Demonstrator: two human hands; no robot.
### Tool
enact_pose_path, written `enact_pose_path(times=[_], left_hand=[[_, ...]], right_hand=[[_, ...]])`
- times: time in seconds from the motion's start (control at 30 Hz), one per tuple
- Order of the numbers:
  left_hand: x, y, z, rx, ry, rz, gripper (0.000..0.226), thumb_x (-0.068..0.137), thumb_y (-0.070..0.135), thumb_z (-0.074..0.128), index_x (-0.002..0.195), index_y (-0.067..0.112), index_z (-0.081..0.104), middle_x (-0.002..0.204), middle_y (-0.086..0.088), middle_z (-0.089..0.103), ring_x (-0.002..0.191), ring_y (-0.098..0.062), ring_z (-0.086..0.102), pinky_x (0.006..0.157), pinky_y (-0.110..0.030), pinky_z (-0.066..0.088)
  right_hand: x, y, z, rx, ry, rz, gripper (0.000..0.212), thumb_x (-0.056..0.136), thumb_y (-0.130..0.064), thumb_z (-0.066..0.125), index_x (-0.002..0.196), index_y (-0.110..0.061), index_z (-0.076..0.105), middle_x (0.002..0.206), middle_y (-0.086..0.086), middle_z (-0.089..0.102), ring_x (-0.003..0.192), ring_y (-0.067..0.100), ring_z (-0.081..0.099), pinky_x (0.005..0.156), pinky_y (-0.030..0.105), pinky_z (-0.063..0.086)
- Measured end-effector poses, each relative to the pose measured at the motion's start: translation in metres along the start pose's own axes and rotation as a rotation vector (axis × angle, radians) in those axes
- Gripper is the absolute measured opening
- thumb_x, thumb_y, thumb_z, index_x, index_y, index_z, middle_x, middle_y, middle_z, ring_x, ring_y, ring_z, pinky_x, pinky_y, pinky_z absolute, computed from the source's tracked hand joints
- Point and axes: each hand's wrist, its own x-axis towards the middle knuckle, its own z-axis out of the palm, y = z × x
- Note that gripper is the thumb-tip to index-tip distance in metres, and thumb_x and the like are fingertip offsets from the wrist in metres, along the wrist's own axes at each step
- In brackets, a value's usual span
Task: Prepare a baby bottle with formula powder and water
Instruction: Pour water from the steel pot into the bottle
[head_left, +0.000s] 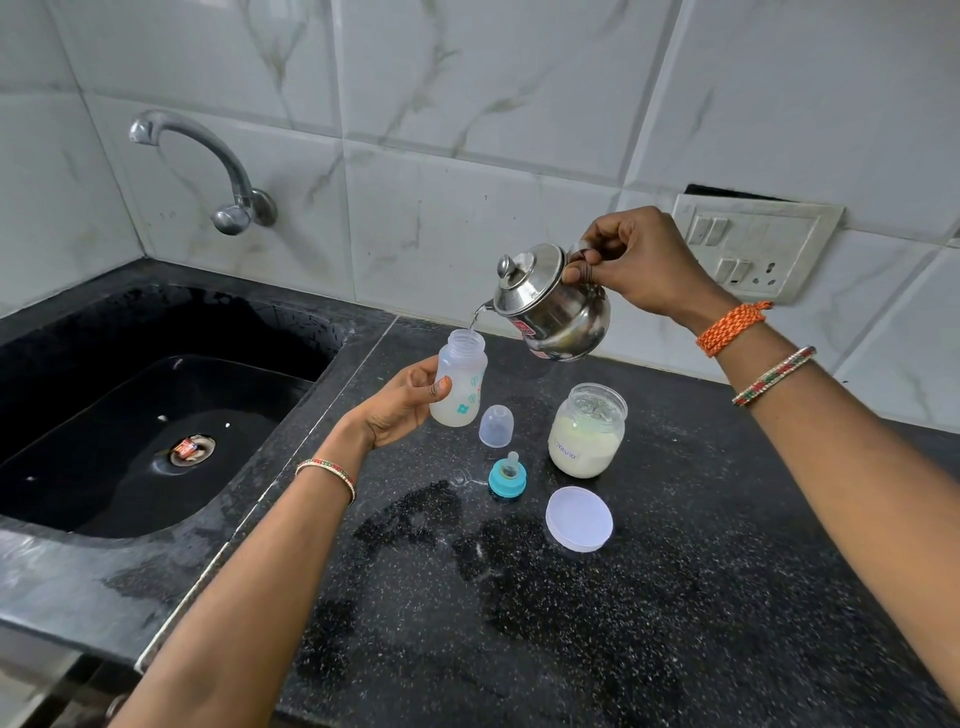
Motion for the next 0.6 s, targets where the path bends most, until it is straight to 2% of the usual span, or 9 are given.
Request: enact_pose_path(times=[0.13,0.2,0.3,0.43,0.53,0.6], left_hand=[[-0.0007,-0.0013,0.0003,-0.013,0.0,0.0,0.086,0.056,0.046,0.086,0.128,0.014,0.051,0.118,-0.001,0.067,0.114,-0.018,0.06,0.09,-0.028,0.051],[-0.0012,-0.0016,0.0009,-0.016,-0.006,-0.002,0.085,0.057,0.045,0.086,0.128,0.014,0.051,0.117,0.0,0.067,0.113,-0.017,0.061,0.09,-0.028,0.051],[-0.0017,-0.0024,0.0012,-0.018,-0.011,-0.006,0.084,0.057,0.045,0.086,0.128,0.014,0.051,0.116,0.0,0.068,0.112,-0.017,0.061,0.089,-0.028,0.051],[-0.0026,-0.0037,0.0,-0.024,-0.019,-0.011,0.084,0.058,0.044,0.086,0.128,0.015,0.051,0.118,-0.001,0.067,0.114,-0.018,0.06,0.089,-0.028,0.051],[-0.0031,-0.0047,-0.0012,-0.024,-0.016,-0.015,0.085,0.057,0.045,0.086,0.128,0.015,0.051,0.118,-0.001,0.067,0.114,-0.018,0.06,0.09,-0.028,0.051],[-0.0032,-0.0061,-0.002,-0.026,-0.016,-0.017,0.085,0.057,0.045,0.086,0.128,0.015,0.051,0.119,-0.002,0.066,0.115,-0.019,0.059,0.09,-0.029,0.051]], right_hand=[[-0.0017,-0.0009,0.0001,0.022,0.003,-0.003,0.018,0.069,-0.014,0.082,0.074,-0.011,0.065,0.062,-0.008,0.058,0.072,0.012,0.063,0.079,0.029,0.056],[-0.0023,-0.0009,0.0007,0.026,0.001,-0.005,0.02,0.069,-0.014,0.082,0.068,-0.018,0.063,0.062,-0.009,0.058,0.073,0.012,0.063,0.079,0.029,0.056],[-0.0031,-0.0008,0.0014,0.031,0.002,-0.007,0.024,0.069,-0.014,0.083,0.066,-0.023,0.061,0.063,-0.008,0.06,0.072,0.01,0.064,0.079,0.029,0.056],[-0.0032,-0.0012,0.0017,0.029,0.001,-0.002,0.02,0.069,-0.015,0.082,0.069,-0.017,0.063,0.063,-0.008,0.059,0.066,0.005,0.06,0.077,0.029,0.056],[-0.0029,-0.0003,0.0019,0.024,0.004,0.001,0.019,0.069,-0.015,0.082,0.069,-0.016,0.063,0.062,-0.01,0.059,0.061,-0.006,0.059,0.074,0.024,0.054],[-0.0028,0.0003,0.002,0.02,0.008,0.003,0.019,0.069,-0.015,0.082,0.074,-0.012,0.065,0.062,-0.01,0.058,0.062,-0.004,0.059,0.075,0.024,0.054]])
